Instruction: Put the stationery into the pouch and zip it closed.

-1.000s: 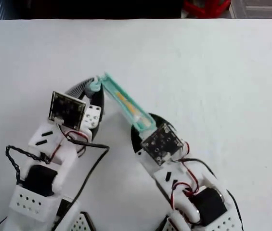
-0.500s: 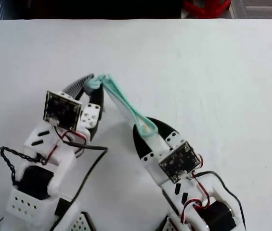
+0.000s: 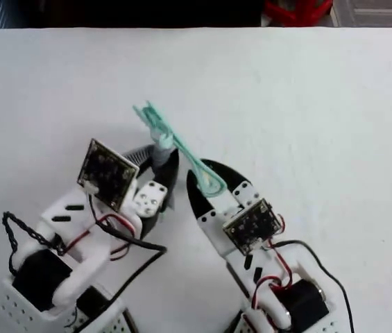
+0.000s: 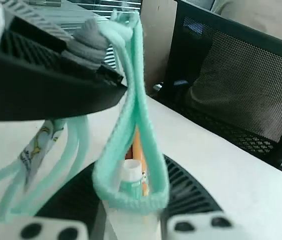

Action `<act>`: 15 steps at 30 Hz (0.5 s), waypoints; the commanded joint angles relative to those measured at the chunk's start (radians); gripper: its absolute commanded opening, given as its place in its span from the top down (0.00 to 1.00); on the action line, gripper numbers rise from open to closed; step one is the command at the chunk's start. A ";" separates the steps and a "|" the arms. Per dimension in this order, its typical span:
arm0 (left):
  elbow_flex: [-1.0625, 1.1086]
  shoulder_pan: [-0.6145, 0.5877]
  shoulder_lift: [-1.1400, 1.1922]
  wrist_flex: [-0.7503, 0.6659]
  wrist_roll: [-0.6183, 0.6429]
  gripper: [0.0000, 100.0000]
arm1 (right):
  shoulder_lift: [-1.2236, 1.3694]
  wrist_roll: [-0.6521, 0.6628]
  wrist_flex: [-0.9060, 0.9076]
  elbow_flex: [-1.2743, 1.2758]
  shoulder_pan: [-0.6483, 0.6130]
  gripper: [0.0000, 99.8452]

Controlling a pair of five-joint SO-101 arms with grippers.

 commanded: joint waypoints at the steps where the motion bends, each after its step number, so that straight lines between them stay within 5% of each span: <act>1: -0.044 0.081 -0.025 0.014 0.006 0.98 | 0.102 -0.011 -0.096 -0.012 -0.007 0.98; 15: -0.117 0.255 -0.027 0.160 0.006 0.98 | 0.384 -0.054 -0.225 -0.101 -0.002 0.98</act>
